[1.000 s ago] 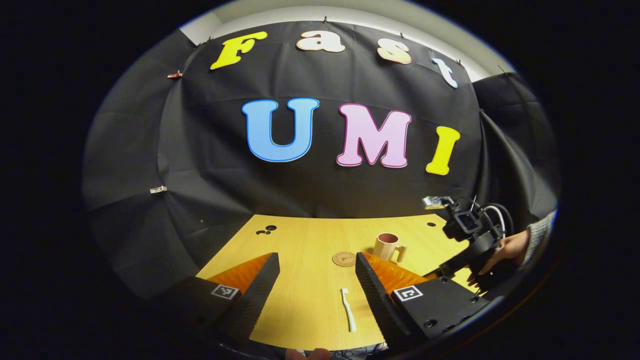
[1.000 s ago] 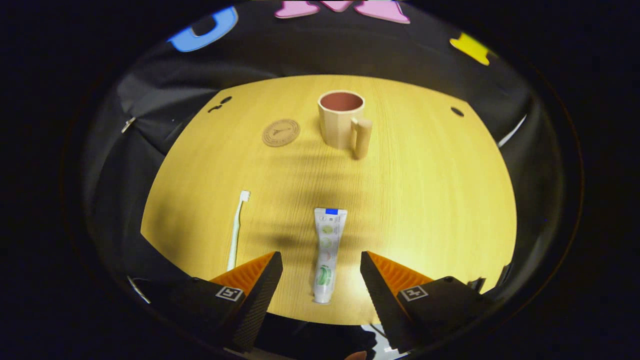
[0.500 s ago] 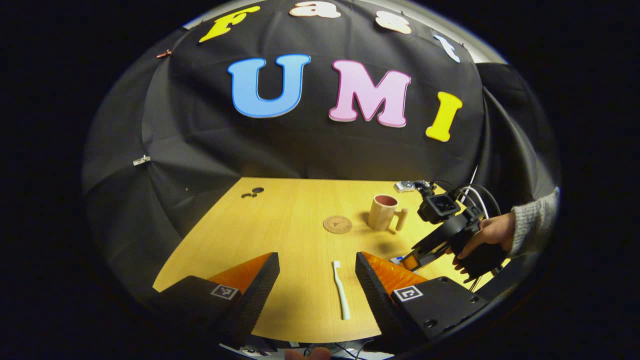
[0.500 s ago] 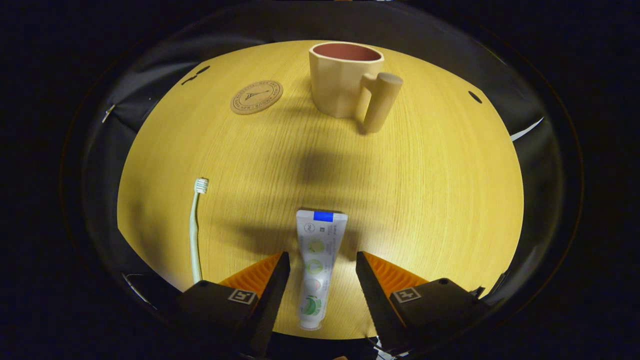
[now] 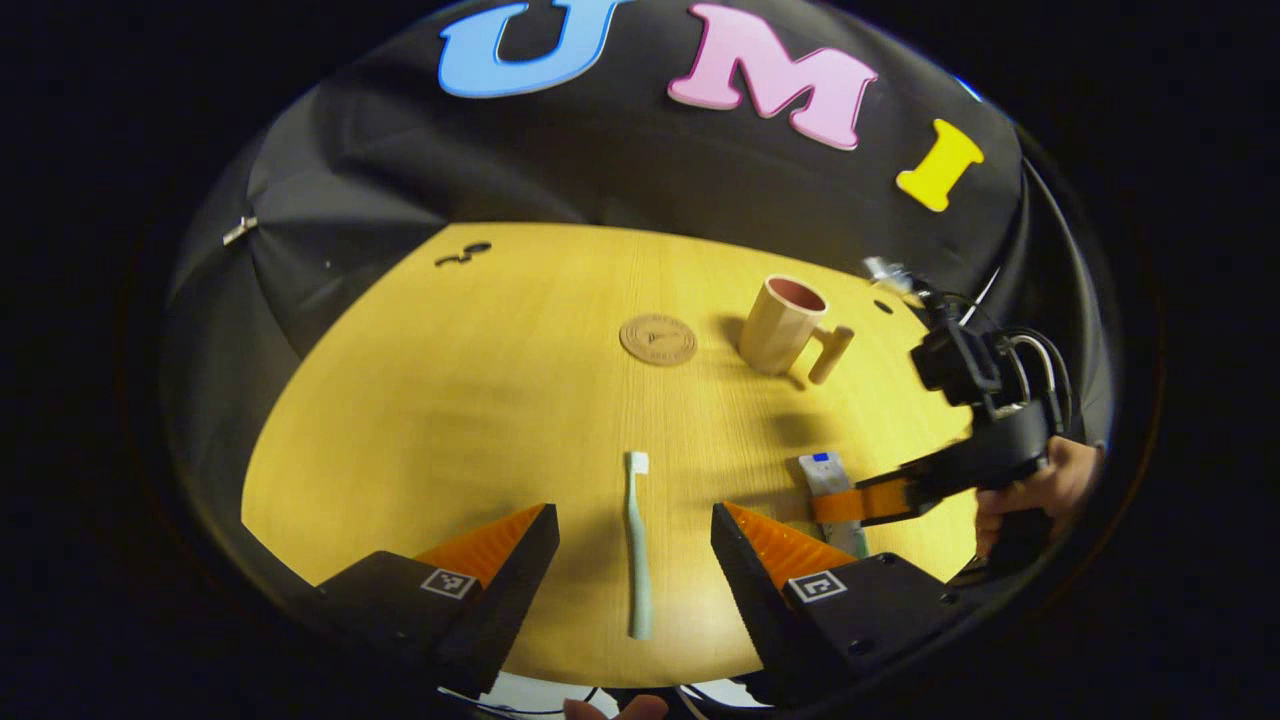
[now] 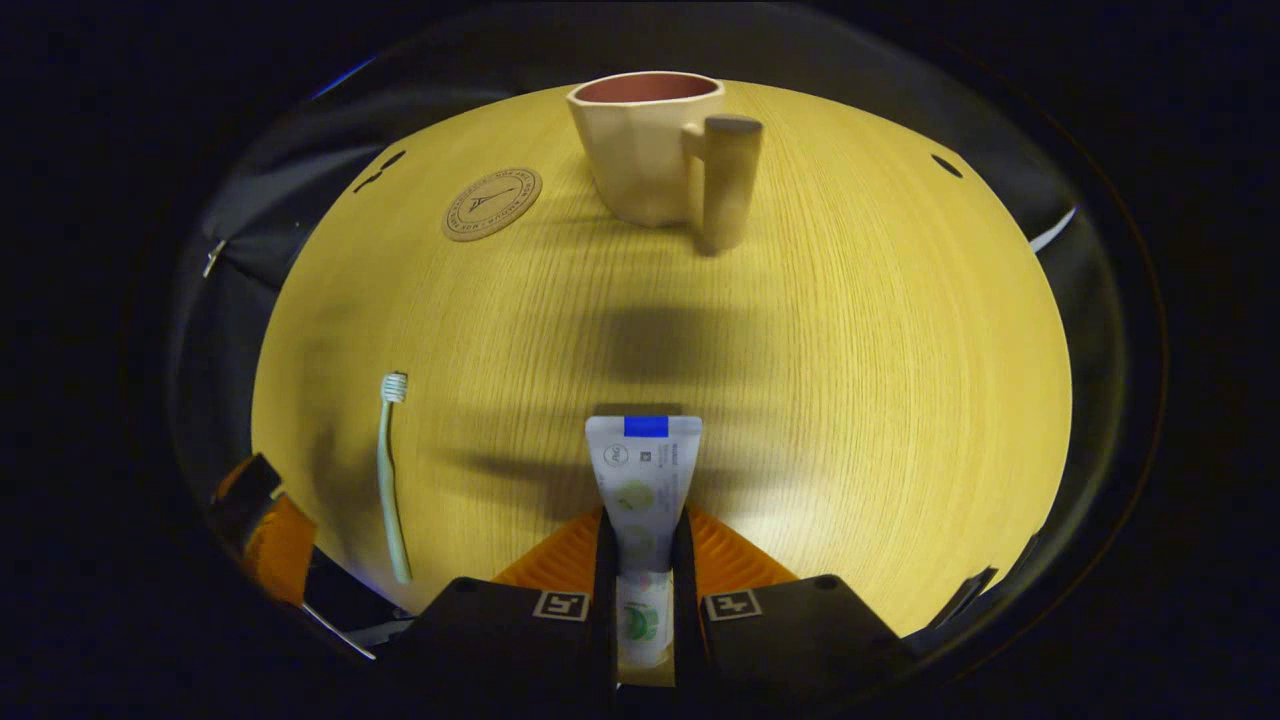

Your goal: Put the toothbrush and toothpaste on the desktop into the cup, then pick up the cup and place it on the coaster on the desktop.

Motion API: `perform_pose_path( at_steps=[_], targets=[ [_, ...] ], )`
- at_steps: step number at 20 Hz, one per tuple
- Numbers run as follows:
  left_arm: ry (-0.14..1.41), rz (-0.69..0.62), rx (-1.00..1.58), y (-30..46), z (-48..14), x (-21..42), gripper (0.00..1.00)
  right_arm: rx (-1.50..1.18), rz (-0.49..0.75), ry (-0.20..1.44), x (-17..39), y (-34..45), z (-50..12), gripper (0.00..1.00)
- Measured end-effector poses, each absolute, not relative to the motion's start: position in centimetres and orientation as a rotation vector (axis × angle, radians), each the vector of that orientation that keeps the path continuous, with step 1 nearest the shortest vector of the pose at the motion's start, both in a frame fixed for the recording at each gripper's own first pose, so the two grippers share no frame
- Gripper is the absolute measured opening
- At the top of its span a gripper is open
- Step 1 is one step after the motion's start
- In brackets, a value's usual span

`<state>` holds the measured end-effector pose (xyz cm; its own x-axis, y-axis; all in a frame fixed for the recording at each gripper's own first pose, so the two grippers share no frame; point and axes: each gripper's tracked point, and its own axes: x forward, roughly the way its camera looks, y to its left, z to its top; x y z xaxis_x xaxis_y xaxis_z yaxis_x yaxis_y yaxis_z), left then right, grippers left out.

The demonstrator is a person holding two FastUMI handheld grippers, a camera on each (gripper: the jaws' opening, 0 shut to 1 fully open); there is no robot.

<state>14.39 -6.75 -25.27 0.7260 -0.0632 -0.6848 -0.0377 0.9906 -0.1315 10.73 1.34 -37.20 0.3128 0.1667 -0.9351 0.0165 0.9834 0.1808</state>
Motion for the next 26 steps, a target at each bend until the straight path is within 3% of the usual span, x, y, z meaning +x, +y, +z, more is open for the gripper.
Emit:
perform_pose_path(
  at_steps=[2,3,4,11,16,18,22,26],
  targets=[
    [0.838,0.005,-0.150,-6.7,-27.0,14.4,0.98,0.213,0.126,1.193,10.7,0.3,-35.9,0.22],
    [0.874,0.017,-0.147,-6.6,-27.7,14.6,0.97,0.227,0.147,1.156,10.8,-0.2,-35.0,0.33],
    [0.903,0.029,-0.144,-6.5,-28.6,14.9,0.97,0.243,0.167,1.122,10.6,-0.8,-34.2,0.27],
    [1.043,0.049,-0.072,-6.7,-31.3,15.5,0.95,0.322,0.216,0.907,9.6,-5.5,-29.1,0.26],
    [1.072,0.048,-0.004,-7.1,-32.0,16.1,0.86,0.342,0.292,0.746,9.8,-6.1,-26.6,0.27],
    [1.085,0.040,0.005,-7.5,-32.1,16.0,0.79,0.341,0.301,0.731,9.5,-6.3,-26.4,0.26],
    [1.104,0.053,0.002,-8.0,-32.0,16.0,0.15,0.319,0.304,0.708,9.5,-6.3,-25.8,0.26],
    [1.082,0.016,-0.037,-8.5,-31.5,16.0,0.07,0.330,0.302,0.665,9.7,-6.5,-24.8,0.26]
  ],
)
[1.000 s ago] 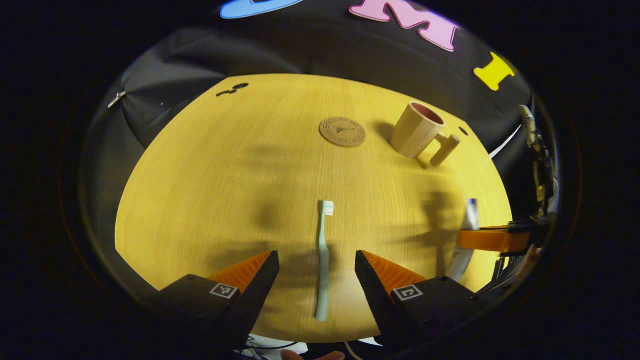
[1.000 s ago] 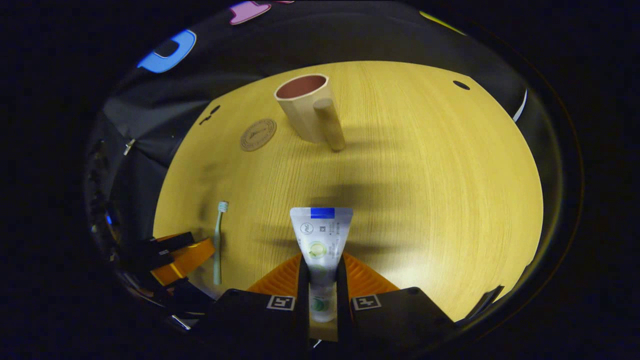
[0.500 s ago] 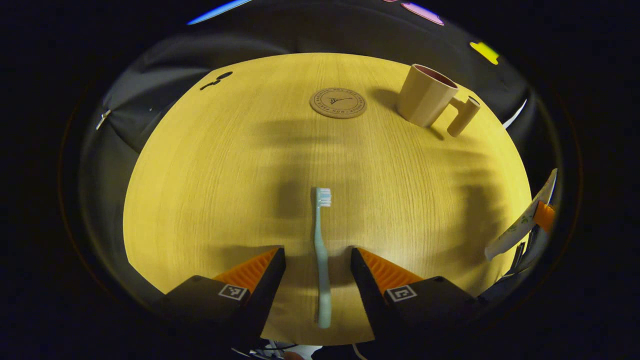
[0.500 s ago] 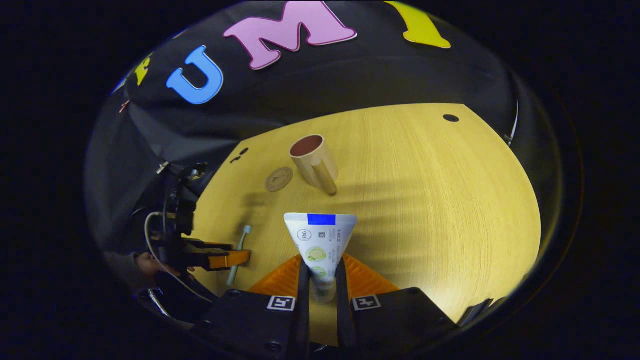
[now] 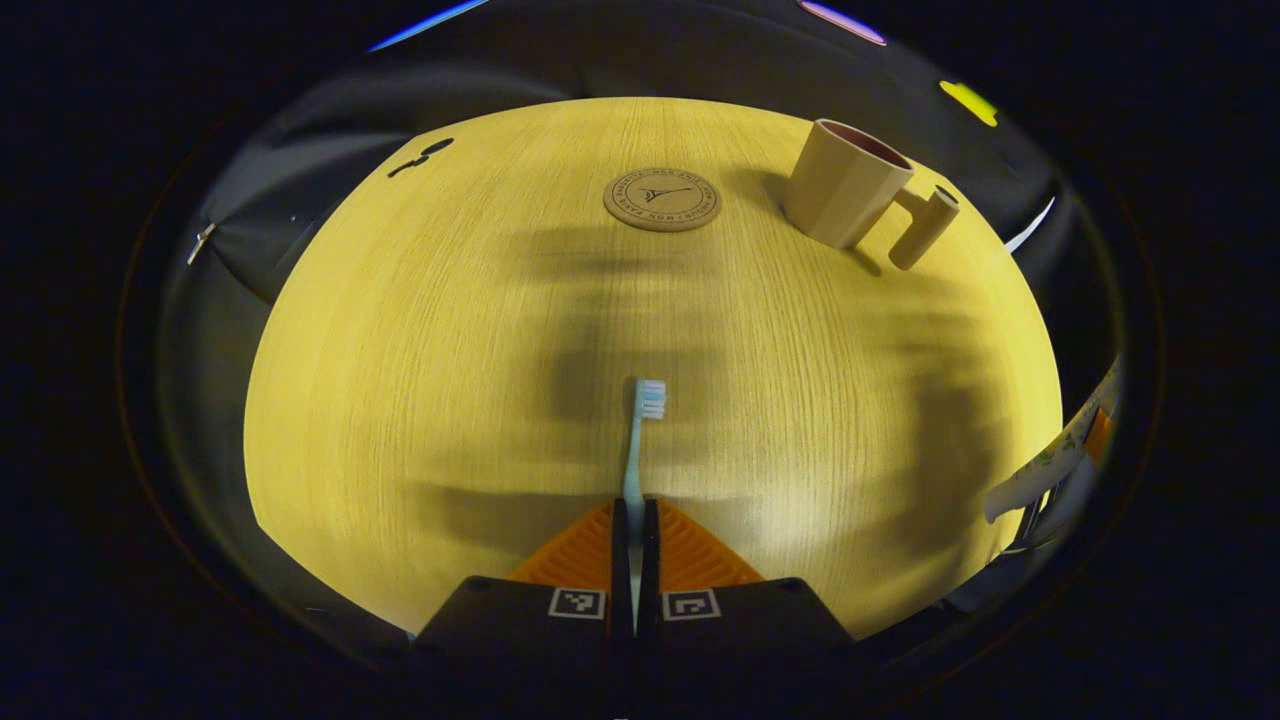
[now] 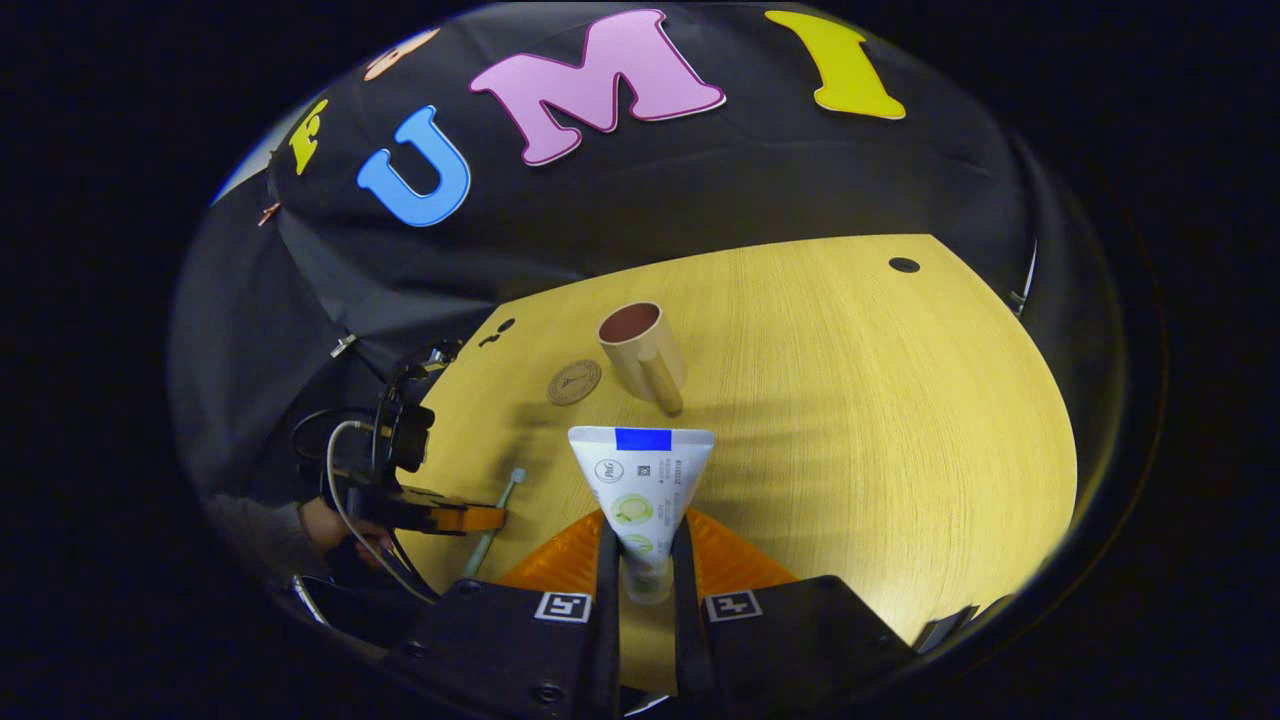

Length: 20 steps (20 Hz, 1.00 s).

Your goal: Put the toothbrush and toothpaste on the desktop into the cup, then pick up the cup and place it on the coaster on the desktop.

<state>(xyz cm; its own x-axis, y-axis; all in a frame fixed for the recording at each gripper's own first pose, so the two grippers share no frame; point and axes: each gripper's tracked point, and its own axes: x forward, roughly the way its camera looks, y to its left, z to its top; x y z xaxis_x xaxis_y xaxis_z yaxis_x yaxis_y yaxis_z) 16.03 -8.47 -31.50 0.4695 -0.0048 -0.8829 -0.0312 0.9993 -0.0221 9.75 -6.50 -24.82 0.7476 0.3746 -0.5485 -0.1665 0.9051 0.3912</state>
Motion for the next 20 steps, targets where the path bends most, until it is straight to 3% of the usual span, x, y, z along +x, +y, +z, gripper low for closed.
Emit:
perform_pose_path(
  at_steps=[4,9,14,20],
  targets=[
    [0.922,-0.038,-0.034,-9.4,-28.0,16.5,0.07,0.328,0.294,0.609,10.0,-6.5,-22.2,0.26],
    [0.660,-0.124,-0.125,-12.6,-19.0,16.7,0.06,0.339,0.300,0.525,12.6,-5.7,-17.9,0.26],
    [0.435,-0.192,-0.243,-14.6,-11.1,16.1,0.06,0.337,0.316,0.396,18.8,-5.5,-12.5,0.26],
    [0.328,-0.198,-0.283,-15.2,-7.8,17.2,0.06,0.334,0.360,0.317,28.6,-3.3,-11.0,0.26]
  ],
)
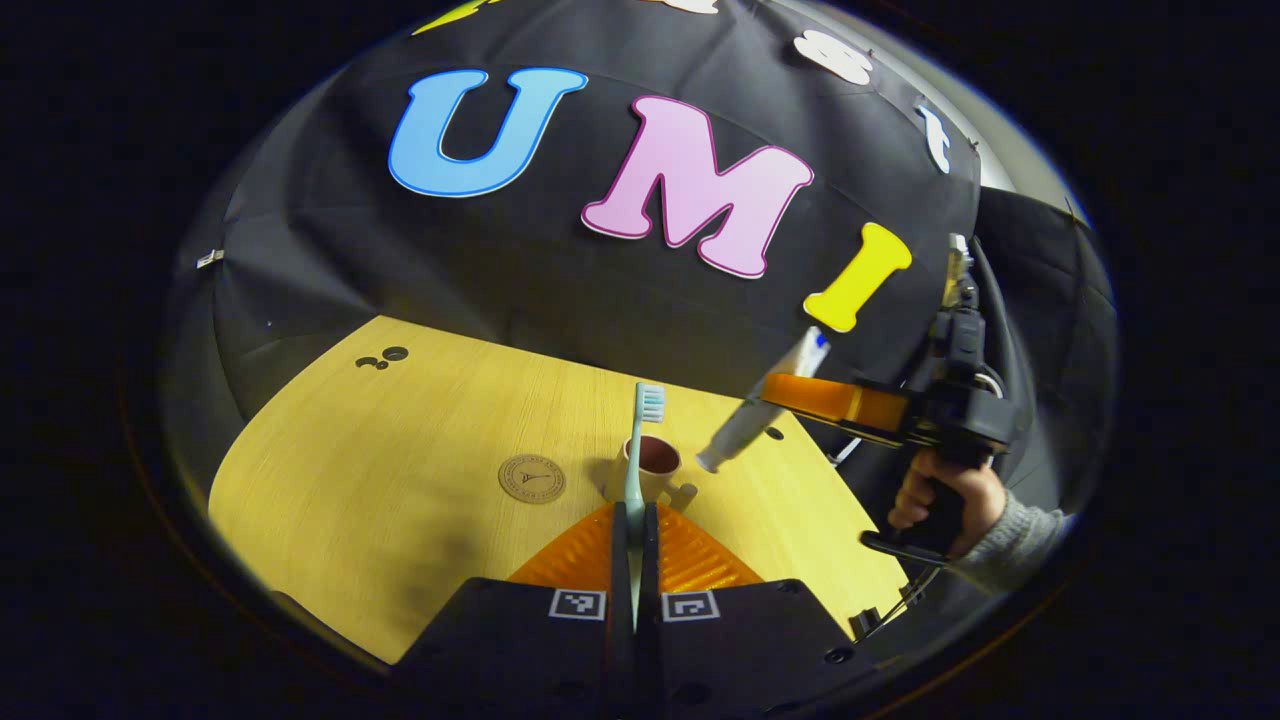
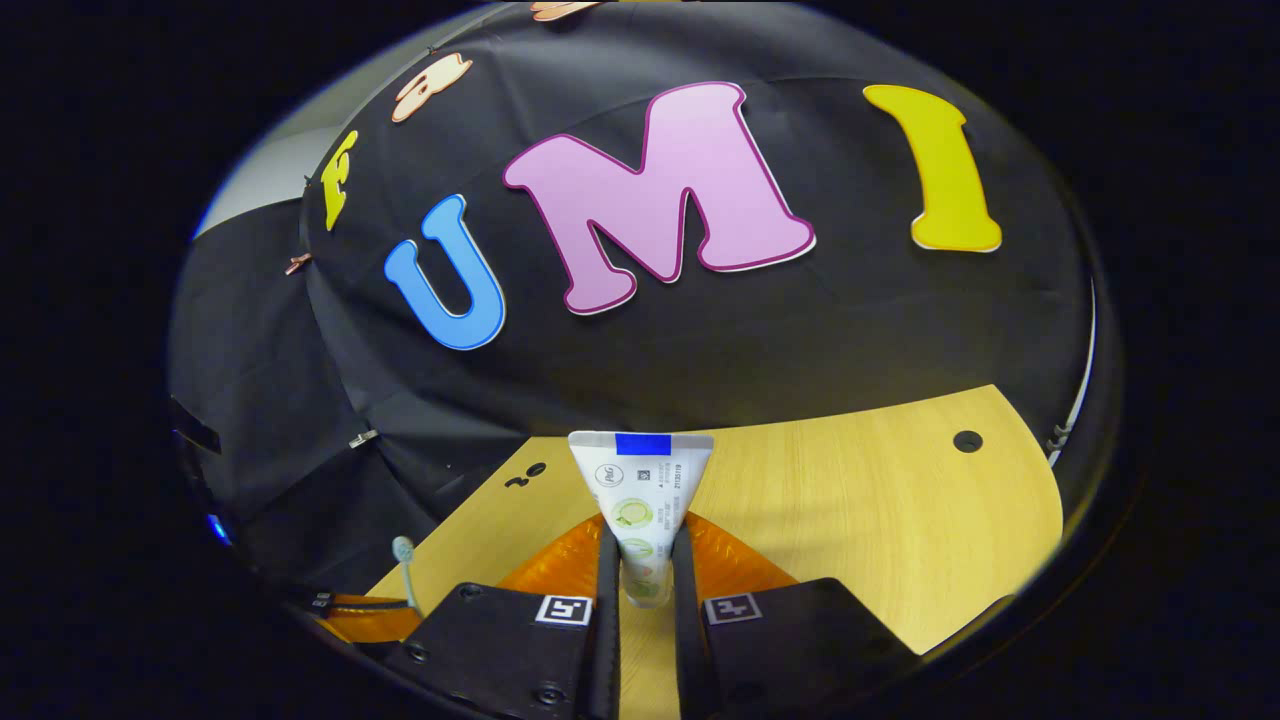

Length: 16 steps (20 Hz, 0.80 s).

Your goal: Put the toothbrush and toothpaste on the desktop into the cup, then pick up the cup and place it on the coaster on the desktop.

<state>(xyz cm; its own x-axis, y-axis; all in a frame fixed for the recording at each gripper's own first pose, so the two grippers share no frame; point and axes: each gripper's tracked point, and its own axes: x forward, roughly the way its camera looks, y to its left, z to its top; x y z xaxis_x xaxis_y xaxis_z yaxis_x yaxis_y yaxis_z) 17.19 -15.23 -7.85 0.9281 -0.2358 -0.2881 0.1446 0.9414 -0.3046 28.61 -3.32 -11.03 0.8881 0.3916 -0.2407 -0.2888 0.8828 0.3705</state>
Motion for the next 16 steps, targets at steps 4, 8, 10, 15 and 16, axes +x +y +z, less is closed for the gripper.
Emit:
perform_pose_path(
  at_steps=[4,8,10,15,16],
  targets=[
    [0.247,-0.194,-0.336,-16.2,-5.6,20.4,0.06,0.282,0.388,0.413,33.3,-1.2,-15.8,0.26],
    [0.148,-0.188,-0.407,-17.3,-4.1,26.6,0.06,0.287,0.405,0.509,35.5,-0.3,-20.2,0.26],
    [0.113,-0.188,-0.467,-17.9,-4.2,29.4,0.06,0.260,0.400,0.560,36.1,-0.6,-22.6,0.26],
    [0.084,-0.183,-0.541,-18.9,-5.5,33.6,0.06,0.250,0.448,0.613,36.5,0.3,-25.5,0.20],
    [0.086,-0.175,-0.537,-18.9,-5.9,33.9,0.06,0.255,0.467,0.621,36.4,0.6,-25.4,0.29]
  ],
)
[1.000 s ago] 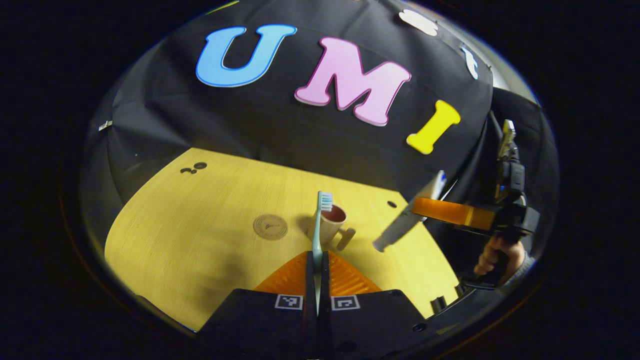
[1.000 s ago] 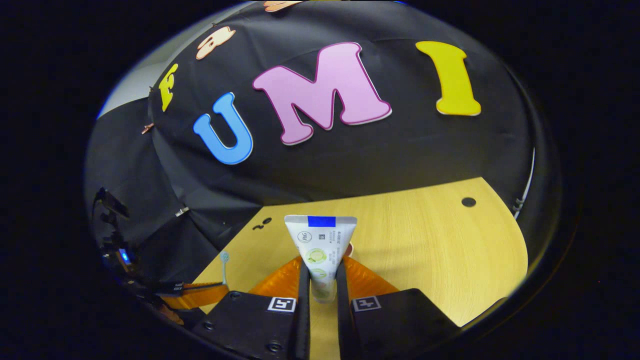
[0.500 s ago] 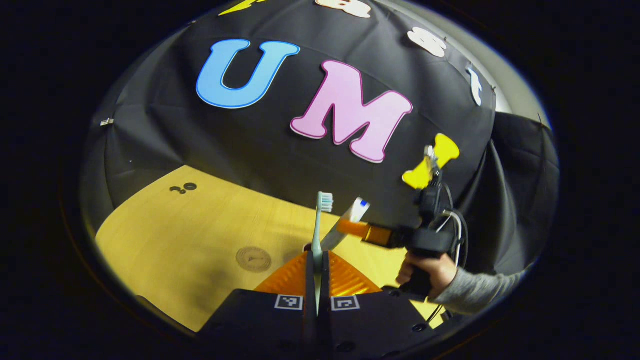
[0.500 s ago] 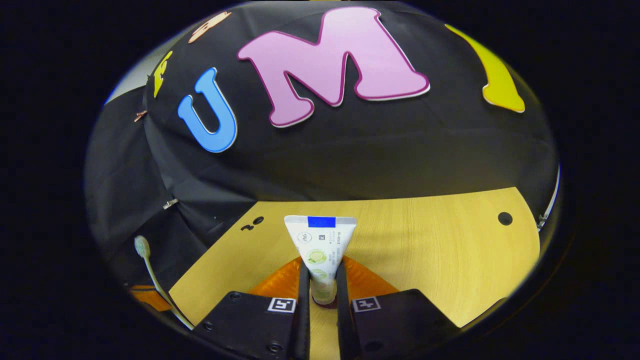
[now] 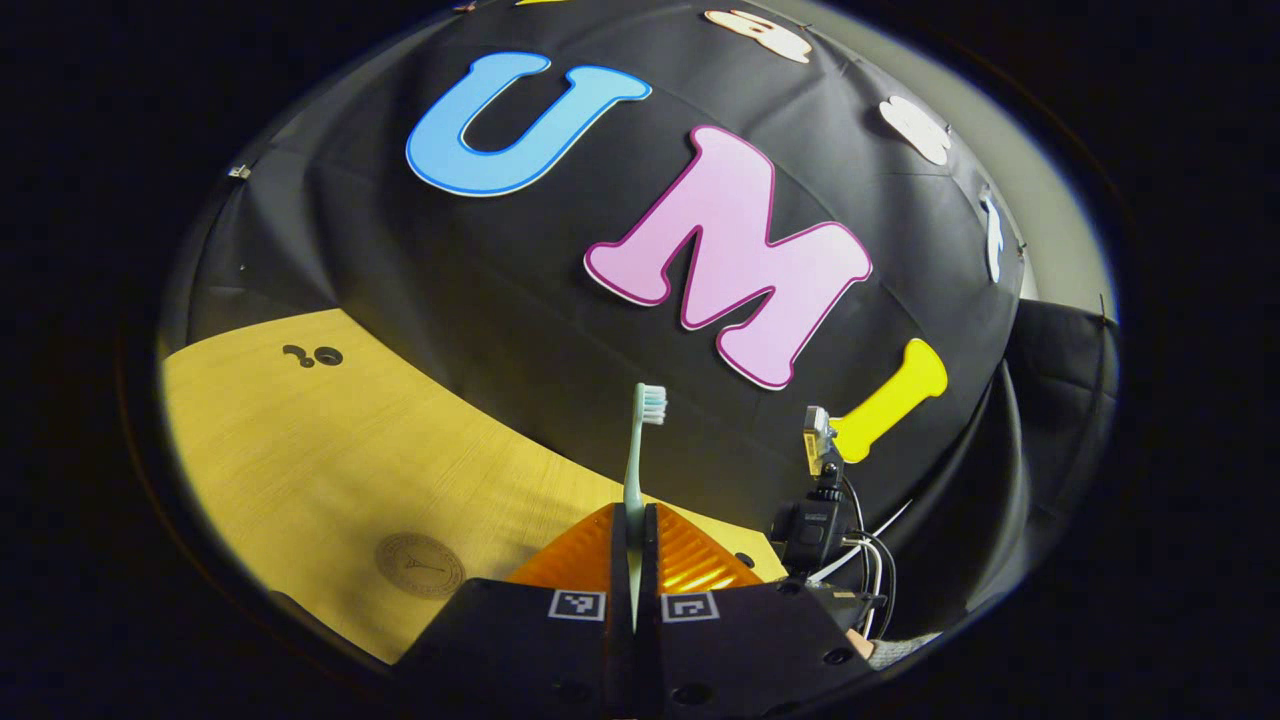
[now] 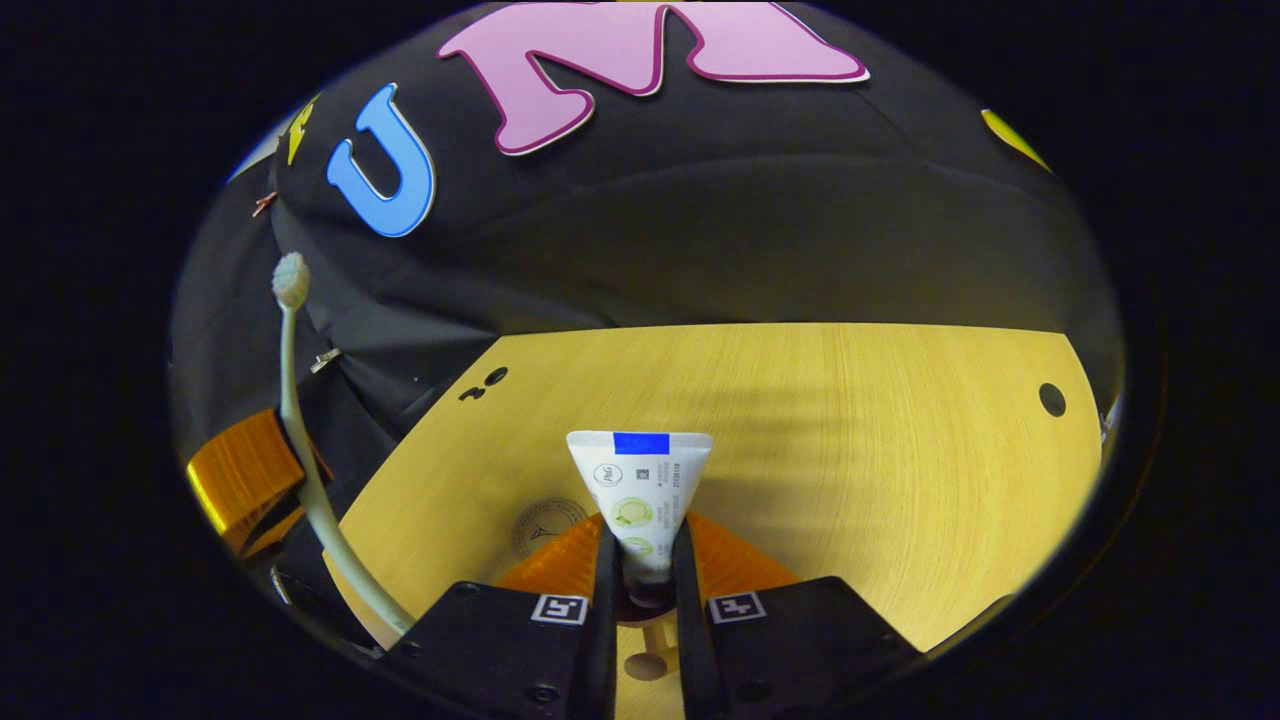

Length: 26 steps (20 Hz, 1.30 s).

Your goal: Put the toothbrush and toothpaste on the desktop into the cup, then pick up the cup and place it on the coaster on the desktop.

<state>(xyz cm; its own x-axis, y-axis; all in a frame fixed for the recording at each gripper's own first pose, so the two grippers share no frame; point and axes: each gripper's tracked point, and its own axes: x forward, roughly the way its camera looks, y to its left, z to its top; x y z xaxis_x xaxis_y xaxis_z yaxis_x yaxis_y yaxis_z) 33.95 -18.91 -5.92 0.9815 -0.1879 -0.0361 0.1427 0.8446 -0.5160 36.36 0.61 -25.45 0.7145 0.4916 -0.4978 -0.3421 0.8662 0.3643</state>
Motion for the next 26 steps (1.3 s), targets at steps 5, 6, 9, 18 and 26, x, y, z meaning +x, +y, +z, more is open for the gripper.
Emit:
perform_pose_path(
  at_steps=[5,6,9,18,26],
  targets=[
    [0.081,-0.147,-0.575,-19.3,-6.8,35.4,0.06,0.361,0.486,0.579,37.1,0.5,-22.6,0.50],
    [0.074,-0.138,-0.582,-19.3,-6.9,35.7,0.06,0.396,0.468,0.551,37.5,-0.3,-21.3,0.53],
    [0.064,-0.110,-0.587,-19.3,-7.5,37.1,0.06,0.491,0.409,0.486,38.1,-4.6,-18.6,0.55],
    [0.061,-0.006,-0.540,-19.2,-10.9,40.6,0.06,0.548,0.328,0.387,32.6,-14.6,-14.6,0.55],
    [0.063,0.007,-0.377,-21.7,-14.9,40.6,0.06,0.552,0.323,0.403,30.0,-15.4,-15.4,0.55]
  ],
)
